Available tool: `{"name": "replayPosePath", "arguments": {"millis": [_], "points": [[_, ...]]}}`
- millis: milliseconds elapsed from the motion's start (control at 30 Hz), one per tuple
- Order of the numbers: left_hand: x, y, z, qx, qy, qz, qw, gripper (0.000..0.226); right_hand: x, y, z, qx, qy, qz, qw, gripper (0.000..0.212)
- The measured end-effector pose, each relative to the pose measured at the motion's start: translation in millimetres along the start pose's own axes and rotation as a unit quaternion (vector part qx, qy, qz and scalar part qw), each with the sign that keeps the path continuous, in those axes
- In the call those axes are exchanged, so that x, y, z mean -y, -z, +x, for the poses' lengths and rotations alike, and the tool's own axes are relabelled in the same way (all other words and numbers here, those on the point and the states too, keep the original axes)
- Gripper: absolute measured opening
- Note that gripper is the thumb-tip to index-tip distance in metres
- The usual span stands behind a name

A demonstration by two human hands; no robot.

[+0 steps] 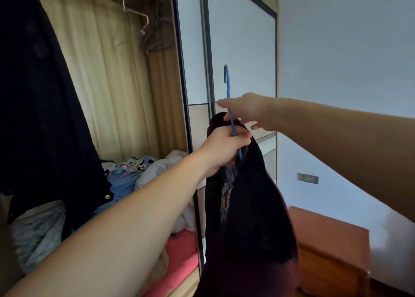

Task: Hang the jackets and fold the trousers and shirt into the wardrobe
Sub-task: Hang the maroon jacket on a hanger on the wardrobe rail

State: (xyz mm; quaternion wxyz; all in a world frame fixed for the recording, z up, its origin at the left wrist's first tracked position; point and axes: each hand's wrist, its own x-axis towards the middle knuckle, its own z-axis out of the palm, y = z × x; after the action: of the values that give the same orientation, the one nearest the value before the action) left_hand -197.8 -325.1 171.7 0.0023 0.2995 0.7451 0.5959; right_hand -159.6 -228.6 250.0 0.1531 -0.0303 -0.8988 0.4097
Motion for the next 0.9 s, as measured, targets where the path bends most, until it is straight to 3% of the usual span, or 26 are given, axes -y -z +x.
{"name": "replayPosePath", "arguments": {"millis": [133,200,267,333,500,600,667,767,833,900], "points": [[3.0,-4.6,13.2,-0.057,0.003,0.001,0.998,0.018,-35.7,12.7,-43.0,-0.062,0.096,-0.148,0.982,0.056],[-0.1,-12.7,22.2,-0.072,0.009,-0.004,0.997,0.02,-52.6,10.7,-64.4,0.005,0.086,-0.197,0.977,0.052],[-5.2,-22.8,29.3,-0.079,0.014,0.001,0.997,0.016,-61.8,7.9,-71.8,0.096,0.026,-0.165,0.981,0.037],[-11.2,-30.2,37.1,-0.074,0.008,0.009,0.997,0.018,-64.6,8.5,-67.2,0.126,-0.029,-0.115,0.985,0.02],[-29.4,-30.3,49.7,-0.095,0.003,-0.013,0.995,0.023,-63.2,19.4,-50.6,0.013,0.024,-0.096,0.995,0.017],[-40.2,-18.6,48.9,-0.087,0.007,-0.035,0.996,0.036,-55.7,29.3,-44.1,-0.047,0.054,-0.056,0.996,0.031],[-41.1,-1.3,45.2,-0.089,0.012,-0.061,0.994,0.034,-48.9,38.0,-38.9,-0.067,0.07,-0.043,0.994,0.036],[-27.7,36.6,39.9,-0.189,0.035,-0.099,0.976,0.017,-38.4,48.0,-30.4,-0.063,0.083,-0.049,0.993,0.035],[-11.6,61.8,36.9,-0.253,0.088,-0.02,0.963,0.015,-30.4,50.8,-23.9,-0.06,0.087,-0.043,0.993,0.036],[7.5,82.0,32.9,-0.255,0.167,0.024,0.952,0.022,-20.2,48.8,-17.8,-0.063,0.099,-0.03,0.993,0.037]]}}
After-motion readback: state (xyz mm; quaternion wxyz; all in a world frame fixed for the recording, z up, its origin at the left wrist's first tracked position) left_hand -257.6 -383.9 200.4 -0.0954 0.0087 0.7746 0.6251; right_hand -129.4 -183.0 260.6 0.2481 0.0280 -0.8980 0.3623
